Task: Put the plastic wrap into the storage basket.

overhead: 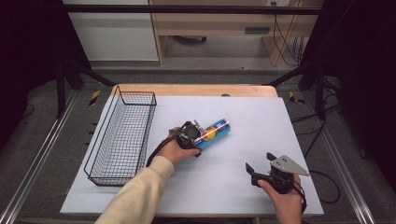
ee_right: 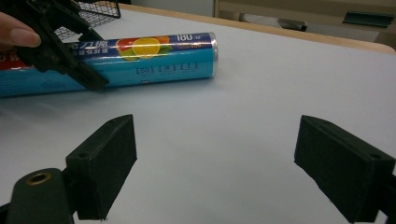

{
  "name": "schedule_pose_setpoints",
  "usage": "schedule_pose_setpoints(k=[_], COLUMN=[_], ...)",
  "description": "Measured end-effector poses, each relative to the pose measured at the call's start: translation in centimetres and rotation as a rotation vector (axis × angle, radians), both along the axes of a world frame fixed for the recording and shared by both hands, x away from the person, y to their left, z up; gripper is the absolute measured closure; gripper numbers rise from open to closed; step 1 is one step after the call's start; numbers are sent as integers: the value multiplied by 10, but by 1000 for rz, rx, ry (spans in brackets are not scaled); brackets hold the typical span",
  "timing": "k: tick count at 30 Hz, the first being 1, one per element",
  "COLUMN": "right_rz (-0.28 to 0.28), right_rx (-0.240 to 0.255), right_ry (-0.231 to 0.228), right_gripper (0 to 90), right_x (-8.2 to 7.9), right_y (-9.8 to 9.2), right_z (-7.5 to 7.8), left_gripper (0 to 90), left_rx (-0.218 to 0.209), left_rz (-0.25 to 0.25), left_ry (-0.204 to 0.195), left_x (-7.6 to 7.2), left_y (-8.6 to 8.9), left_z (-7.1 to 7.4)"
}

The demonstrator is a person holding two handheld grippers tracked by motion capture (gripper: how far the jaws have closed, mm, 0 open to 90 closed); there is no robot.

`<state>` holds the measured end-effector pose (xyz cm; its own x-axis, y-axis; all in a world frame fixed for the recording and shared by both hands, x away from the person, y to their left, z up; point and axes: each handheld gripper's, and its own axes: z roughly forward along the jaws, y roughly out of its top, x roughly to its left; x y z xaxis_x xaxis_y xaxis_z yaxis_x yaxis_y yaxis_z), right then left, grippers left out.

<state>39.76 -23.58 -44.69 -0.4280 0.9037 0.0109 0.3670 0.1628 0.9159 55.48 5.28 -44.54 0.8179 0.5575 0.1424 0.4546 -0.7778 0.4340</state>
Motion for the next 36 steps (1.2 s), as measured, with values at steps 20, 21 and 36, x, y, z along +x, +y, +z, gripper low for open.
schedule_pose_setpoints(k=[20, 21, 36], right_rz=[11, 11, 13], right_rx=[1, 4, 8], right_ry=[10, 12, 15], right_gripper=[133, 133, 141], right_x=[0, 0, 1], right_y=[1, 1, 0], right_z=[-1, -1, -1], left_gripper=[312, 312, 319], left_rx=[23, 23, 34], left_rz=[20, 20, 24], left_ry=[30, 30, 30], left_x=[4, 4, 0], left_y=[-8, -8, -10], left_z=[-4, -4, -3])
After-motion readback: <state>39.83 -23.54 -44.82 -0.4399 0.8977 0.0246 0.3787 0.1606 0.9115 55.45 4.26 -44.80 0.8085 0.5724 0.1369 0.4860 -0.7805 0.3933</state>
